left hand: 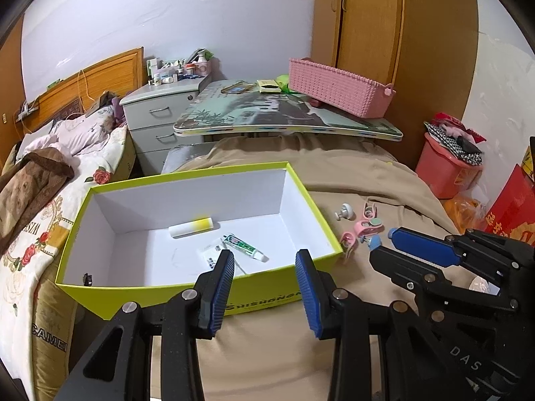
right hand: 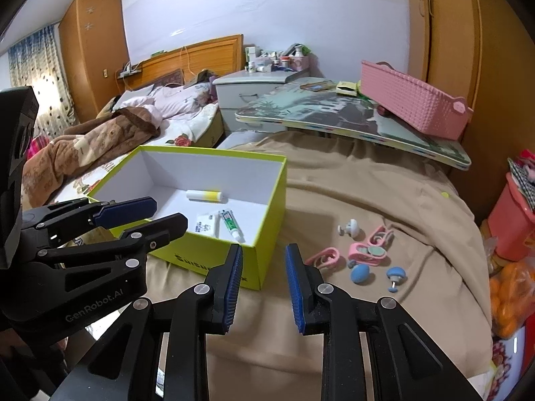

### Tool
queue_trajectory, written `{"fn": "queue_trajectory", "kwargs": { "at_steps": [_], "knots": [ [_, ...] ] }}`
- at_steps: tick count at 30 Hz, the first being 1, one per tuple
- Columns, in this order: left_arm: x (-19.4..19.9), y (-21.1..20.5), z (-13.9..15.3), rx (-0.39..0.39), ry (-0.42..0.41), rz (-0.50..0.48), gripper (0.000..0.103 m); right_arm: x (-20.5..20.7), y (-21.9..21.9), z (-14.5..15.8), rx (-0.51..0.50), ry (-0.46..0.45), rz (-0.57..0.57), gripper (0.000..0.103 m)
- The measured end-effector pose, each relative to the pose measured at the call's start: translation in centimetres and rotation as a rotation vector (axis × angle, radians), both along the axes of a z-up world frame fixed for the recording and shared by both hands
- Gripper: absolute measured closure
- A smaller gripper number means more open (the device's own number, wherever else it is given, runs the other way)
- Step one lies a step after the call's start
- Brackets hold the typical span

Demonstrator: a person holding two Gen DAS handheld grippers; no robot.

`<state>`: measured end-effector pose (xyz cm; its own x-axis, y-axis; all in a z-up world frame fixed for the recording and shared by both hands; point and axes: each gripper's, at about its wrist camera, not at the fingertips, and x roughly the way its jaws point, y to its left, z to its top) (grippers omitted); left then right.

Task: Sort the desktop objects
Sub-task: 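Withdraw both open tools from the box back toward the remaining items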

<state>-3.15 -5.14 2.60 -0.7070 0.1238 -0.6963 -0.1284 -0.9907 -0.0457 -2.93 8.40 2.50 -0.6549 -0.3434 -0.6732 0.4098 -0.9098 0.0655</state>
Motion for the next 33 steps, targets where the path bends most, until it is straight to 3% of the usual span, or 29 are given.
{"fn": "queue_trajectory", "kwargs": {
  "at_steps": [33],
  "knots": [
    [-0.1,7.9,-1.2,-0.027,-0.007,-0.176,0.064,0.2,9.5,-4.5,-0.004,-0.08,-0.177,0.076]
  ]
}}
